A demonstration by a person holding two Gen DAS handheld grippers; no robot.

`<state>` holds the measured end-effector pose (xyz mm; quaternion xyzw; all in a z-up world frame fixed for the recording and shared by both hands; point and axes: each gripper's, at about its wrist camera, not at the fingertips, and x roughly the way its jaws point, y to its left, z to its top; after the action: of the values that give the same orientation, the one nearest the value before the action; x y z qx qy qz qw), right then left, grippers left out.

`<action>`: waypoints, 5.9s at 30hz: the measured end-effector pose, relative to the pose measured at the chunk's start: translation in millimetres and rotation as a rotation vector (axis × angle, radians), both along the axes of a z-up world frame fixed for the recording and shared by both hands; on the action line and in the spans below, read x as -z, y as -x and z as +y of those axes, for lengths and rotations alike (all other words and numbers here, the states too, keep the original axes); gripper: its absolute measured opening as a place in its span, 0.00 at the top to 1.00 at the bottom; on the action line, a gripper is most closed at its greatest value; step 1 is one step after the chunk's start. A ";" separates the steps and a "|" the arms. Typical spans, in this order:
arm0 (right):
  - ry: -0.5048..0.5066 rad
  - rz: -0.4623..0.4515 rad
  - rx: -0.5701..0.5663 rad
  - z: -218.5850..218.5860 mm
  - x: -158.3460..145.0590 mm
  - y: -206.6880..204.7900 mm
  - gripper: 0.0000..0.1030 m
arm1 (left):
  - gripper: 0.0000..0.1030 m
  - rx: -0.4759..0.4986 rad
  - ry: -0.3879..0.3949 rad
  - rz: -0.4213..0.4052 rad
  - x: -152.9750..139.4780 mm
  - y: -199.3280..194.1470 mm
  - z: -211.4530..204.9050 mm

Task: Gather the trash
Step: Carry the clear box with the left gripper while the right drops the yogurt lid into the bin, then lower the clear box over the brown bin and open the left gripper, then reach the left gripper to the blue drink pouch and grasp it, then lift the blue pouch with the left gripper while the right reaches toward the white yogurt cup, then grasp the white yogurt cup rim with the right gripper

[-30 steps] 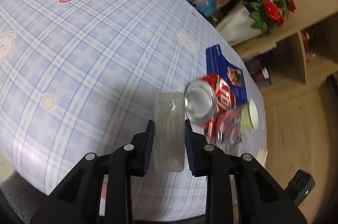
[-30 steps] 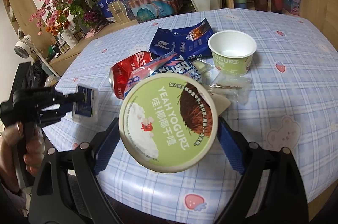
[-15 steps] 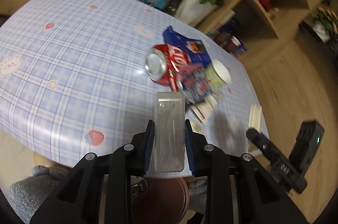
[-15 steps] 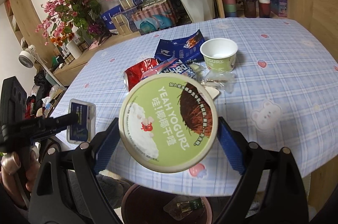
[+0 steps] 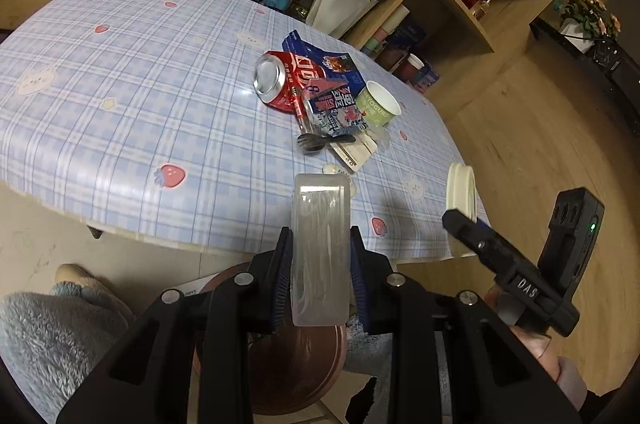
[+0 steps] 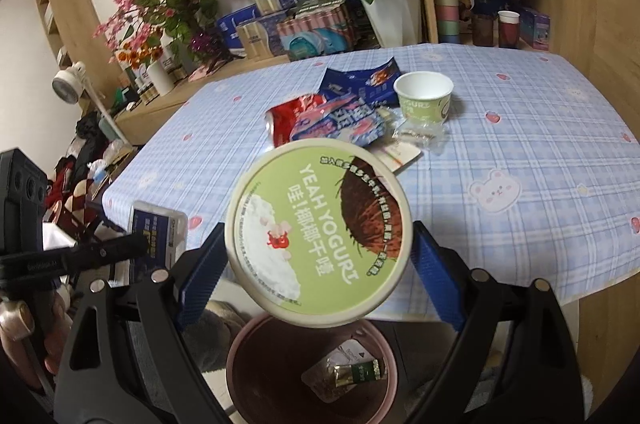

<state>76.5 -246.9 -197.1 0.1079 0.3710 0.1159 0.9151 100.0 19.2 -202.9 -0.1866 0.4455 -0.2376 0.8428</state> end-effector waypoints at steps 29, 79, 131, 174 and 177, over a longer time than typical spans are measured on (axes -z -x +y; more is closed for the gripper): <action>0.039 -0.174 0.121 -10.7 -34.9 36.2 0.05 | 0.74 0.000 0.007 -0.074 -18.9 35.5 16.3; 0.016 -0.107 0.223 -74.5 -14.2 1.7 0.05 | 0.09 0.010 -0.328 -0.359 -52.3 -21.7 -25.9; 0.018 0.028 0.269 -118.2 22.5 -89.6 0.05 | 0.96 0.376 -0.337 -0.127 -18.9 -227.1 -128.3; 0.281 0.074 0.095 -65.8 31.1 -238.5 0.23 | 0.96 0.009 -0.012 -0.151 -49.8 -161.9 -1.1; 0.237 0.053 0.106 -68.8 20.2 -221.4 0.23 | 0.96 0.006 -0.005 -0.153 -53.2 -148.3 -1.5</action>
<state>297.9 -315.7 -217.4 0.0215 0.3998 0.0198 0.9161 248.4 17.7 -149.7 -0.1645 0.3808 -0.2528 0.8741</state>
